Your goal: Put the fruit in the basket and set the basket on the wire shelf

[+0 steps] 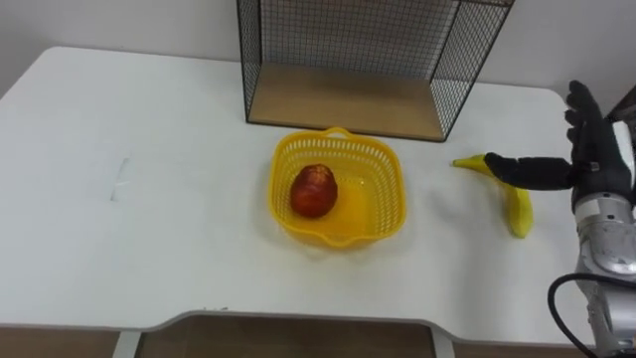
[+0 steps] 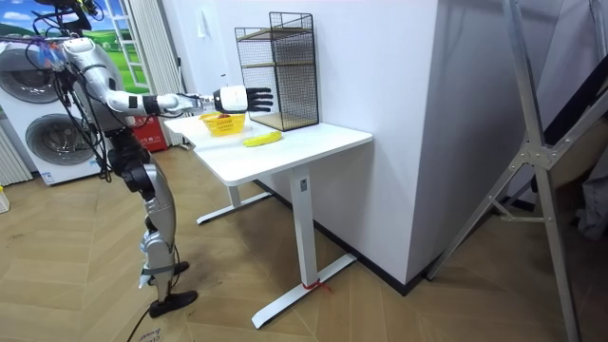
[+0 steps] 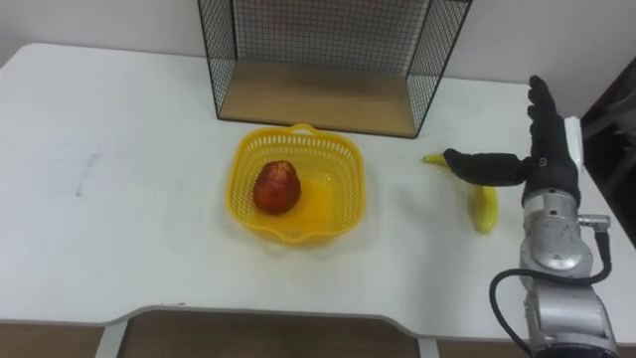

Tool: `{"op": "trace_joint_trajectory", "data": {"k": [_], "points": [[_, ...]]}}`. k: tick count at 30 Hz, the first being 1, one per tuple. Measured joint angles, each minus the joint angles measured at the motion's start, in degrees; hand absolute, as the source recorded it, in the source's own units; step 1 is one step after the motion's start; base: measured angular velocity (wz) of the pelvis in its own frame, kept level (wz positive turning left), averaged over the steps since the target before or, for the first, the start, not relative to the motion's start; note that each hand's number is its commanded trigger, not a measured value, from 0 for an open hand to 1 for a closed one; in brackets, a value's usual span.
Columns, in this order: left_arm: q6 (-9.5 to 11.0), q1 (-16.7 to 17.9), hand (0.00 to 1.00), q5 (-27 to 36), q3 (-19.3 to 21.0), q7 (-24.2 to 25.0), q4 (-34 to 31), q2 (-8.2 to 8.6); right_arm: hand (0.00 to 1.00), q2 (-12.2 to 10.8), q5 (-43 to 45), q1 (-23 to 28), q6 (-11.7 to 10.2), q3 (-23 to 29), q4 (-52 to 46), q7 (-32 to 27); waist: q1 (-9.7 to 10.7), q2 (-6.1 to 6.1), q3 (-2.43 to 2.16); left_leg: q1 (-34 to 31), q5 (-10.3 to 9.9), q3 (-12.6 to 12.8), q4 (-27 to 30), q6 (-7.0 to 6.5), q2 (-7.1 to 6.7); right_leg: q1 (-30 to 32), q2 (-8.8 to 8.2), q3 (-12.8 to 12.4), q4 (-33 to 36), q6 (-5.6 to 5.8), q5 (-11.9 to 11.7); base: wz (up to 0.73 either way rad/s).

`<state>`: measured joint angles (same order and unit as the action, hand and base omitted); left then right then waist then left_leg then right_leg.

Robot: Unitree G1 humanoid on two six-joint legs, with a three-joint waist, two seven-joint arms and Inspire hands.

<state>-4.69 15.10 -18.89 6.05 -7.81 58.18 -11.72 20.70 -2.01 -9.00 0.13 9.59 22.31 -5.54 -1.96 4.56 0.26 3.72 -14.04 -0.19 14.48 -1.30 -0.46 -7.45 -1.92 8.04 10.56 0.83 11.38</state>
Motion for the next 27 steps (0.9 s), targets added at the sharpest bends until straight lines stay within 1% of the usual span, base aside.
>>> {"op": "trace_joint_trajectory", "data": {"k": [4, 7, 8, 10, 11, 13, 16, 18, 21, 24, 27], "points": [[-0.31, -0.24, 0.0, -0.06, 0.01, 0.0, -0.54, 0.02, 0.0, 0.09, -0.71, -0.57, 0.13, -1.29, 4.13, 2.92, 0.05, -0.02, -0.09, 0.02, 0.0, -0.03, 0.03, 0.0, 0.03, 0.02, 0.01, -0.02, 0.04, 0.0, 0.0, 0.0], [-0.81, 0.02, 0.0, -1.28, 0.68, 0.13, -0.54, 0.03, 0.0, 0.93, -0.39, -1.93, 1.24, -1.57, 8.27, 5.16, -0.09, 0.23, -0.24, -0.08, 0.0, -0.39, -0.27, 0.0, -0.03, -0.1, 0.01, 0.12, 0.04, 0.0, 0.0, 0.02], [-1.06, 0.1, 0.0, -1.74, 0.93, 0.14, -0.58, 0.03, 0.0, 1.07, -0.22, -2.21, 1.29, -1.57, 9.01, 5.54, -0.14, 0.28, -0.28, -0.04, 0.0, -0.39, -0.31, 0.0, -0.03, -0.15, 0.01, 0.15, 0.04, 0.0, 0.0, 0.05], [-1.61, 0.6, 0.0, -2.21, 1.45, 0.3, -0.61, 0.02, 0.0, 2.12, 0.11, -3.57, 1.3, -1.62, 12.67, 6.77, -0.08, 0.53, -0.41, -0.02, 0.0, -0.6, -0.27, 0.0, -0.12, -0.32, -0.08, 0.63, 0.02, 0.0, 0.0, 0.08], [-1.73, 0.68, 0.0, -2.12, 1.5, 0.64, -0.65, 0.02, 0.0, 2.47, 0.17, -4.19, 1.45, -1.64, 13.86, 7.18, 0.0, 0.58, -0.41, -0.01, 0.0, -0.78, -0.19, 0.0, -0.15, -0.38, -0.1, 0.73, 0.02, 0.0, 0.0, 0.08], [-2.45, 0.91, 0.0, -2.05, 1.54, 1.78, -0.84, -0.02, 0.0, 4.19, 0.1, -6.71, 2.56, -1.68, 18.13, 8.61, -0.03, 0.69, -0.38, -0.03, 0.02, -1.21, 0.18, -0.03, -0.22, -0.48, -0.17, 1.08, 0.0, 0.0, 0.0, 0.08], [-2.55, 1.31, 0.0, -2.06, 1.54, 2.93, -0.85, -0.12, 0.0, 5.82, 0.12, -8.55, 2.61, -1.68, 21.97, 10.52, -0.02, 0.88, -0.31, -0.01, 0.03, -1.6, 0.23, -0.03, -0.23, -0.81, -0.16, 1.63, -0.19, 0.0, 0.0, 0.07], [-2.57, 0.99, 0.0, -2.06, 1.61, 3.54, -0.83, -0.23, 0.0, 6.25, 0.11, -9.36, 2.64, -1.84, 24.57, 11.71, -0.12, 1.03, -0.24, -0.06, 0.06, -1.65, 0.21, 0.02, -0.23, -0.82, -0.11, 1.63, -0.29, 0.0, 0.0, 0.03], [-2.9, 0.91, 0.0, -2.06, 1.63, 3.7, -0.82, -0.25, 0.0, 6.41, 0.26, -10.15, 3.69, -2.23, 27.88, 13.67, -0.42, 1.12, -0.24, -0.26, 0.06, -1.75, 0.18, 0.02, -0.28, -0.85, -0.1, 1.66, -0.75, 0.0, 0.0, 0.0], [-3.15, 0.58, 0.0, -2.06, 1.69, 4.12, -0.82, -0.55, 0.0, 6.61, 0.26, -10.57, 3.68, -2.24, 29.01, 15.02, -0.7, 1.14, -0.24, -0.25, 0.06, -1.76, 0.09, 0.02, -0.27, -0.85, -0.08, 1.69, -0.81, 0.0, 0.0, 0.0], [-3.63, -0.31, 0.0, -2.06, 1.7, 4.41, -0.41, -0.72, 0.0, 6.69, 0.28, -10.73, 3.38, -2.24, 30.59, 15.05, -1.17, 1.03, -0.14, -0.05, 0.06, -1.71, 0.08, 0.02, -0.3, -1.07, -0.08, 1.68, -0.88, 0.0, 0.0, 0.0]]}}
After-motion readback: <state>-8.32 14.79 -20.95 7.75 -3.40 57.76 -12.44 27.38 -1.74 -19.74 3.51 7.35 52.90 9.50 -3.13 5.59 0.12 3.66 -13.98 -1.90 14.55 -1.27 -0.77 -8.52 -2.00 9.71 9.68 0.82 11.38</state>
